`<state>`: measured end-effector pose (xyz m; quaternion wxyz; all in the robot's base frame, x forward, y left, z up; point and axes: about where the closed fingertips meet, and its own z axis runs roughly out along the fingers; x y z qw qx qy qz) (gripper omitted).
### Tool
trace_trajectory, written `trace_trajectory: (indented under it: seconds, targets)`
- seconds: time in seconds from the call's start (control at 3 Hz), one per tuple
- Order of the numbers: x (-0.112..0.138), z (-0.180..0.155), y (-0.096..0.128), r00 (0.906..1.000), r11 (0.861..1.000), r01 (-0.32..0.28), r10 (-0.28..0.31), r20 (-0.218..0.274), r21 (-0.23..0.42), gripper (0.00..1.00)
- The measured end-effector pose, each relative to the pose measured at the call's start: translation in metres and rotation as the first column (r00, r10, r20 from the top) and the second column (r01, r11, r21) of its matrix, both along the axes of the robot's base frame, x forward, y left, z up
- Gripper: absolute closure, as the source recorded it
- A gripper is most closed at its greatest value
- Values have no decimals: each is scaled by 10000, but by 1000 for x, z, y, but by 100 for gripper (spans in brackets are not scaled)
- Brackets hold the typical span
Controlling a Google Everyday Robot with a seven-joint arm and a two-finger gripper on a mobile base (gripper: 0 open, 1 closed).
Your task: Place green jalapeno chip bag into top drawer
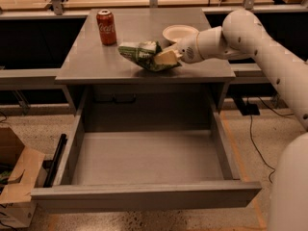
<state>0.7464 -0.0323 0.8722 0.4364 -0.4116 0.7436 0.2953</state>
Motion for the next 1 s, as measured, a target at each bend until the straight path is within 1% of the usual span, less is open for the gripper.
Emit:
trace_trajectory:
  seconds: [0.33,0.67,1.0]
  targets:
    - [-45,30,-13,9922,9946,-730,800,958,-743,100]
    - [-96,42,-29,9798,9727,-1189,1474,1349,-1993,100]
    - [-152,23,-42,9764,9341,-1562,1951,929,-3209,100]
